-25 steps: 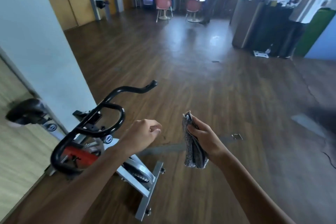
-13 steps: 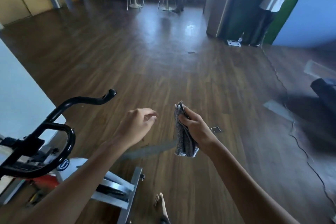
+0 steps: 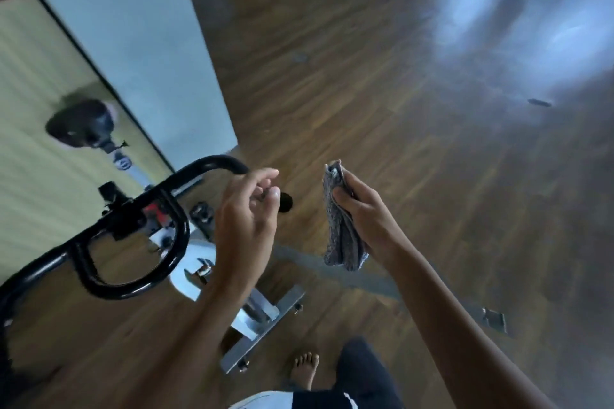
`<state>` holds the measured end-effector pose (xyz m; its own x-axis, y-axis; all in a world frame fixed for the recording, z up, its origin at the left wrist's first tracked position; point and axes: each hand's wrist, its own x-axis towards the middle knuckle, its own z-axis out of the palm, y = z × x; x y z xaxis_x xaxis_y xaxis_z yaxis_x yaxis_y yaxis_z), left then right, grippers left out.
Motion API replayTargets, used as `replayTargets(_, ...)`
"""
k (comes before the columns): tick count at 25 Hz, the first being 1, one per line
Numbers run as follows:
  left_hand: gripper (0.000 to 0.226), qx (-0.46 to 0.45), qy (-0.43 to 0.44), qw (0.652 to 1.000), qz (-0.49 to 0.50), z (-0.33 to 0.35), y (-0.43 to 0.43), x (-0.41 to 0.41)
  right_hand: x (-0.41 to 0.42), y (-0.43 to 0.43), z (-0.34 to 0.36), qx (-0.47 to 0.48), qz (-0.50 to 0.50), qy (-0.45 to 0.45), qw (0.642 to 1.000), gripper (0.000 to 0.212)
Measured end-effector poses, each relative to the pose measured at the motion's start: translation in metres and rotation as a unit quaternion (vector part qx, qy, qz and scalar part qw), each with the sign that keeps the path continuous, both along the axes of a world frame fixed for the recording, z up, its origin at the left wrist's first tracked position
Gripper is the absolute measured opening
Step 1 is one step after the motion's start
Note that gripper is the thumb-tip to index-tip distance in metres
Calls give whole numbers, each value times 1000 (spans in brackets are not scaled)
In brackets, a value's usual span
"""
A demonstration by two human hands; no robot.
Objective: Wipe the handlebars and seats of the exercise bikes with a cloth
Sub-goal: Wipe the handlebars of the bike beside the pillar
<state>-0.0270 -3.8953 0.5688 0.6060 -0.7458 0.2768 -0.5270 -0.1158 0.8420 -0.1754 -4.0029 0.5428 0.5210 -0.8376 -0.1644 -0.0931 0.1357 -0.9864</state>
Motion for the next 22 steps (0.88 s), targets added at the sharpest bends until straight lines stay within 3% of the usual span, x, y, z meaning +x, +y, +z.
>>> replayTargets(5, 23, -35, 111, 974, 193, -33, -25, -26, 38, -75, -30, -20, 190, 25, 981, 48)
replayTargets(12, 26, -70, 159, 883, 436, -50, -73, -84, 47, -105, -41, -81, 443, 2, 893, 51)
replayTargets(18, 27, -173, 236, 837, 462, -52, -85, -89, 39, -80, -55, -210, 480, -108, 845, 52)
replayTargets(22, 27, -238, 301, 803, 456, -51, -86, -89, 43, -64, -71, -229, 481, -148, 833, 50)
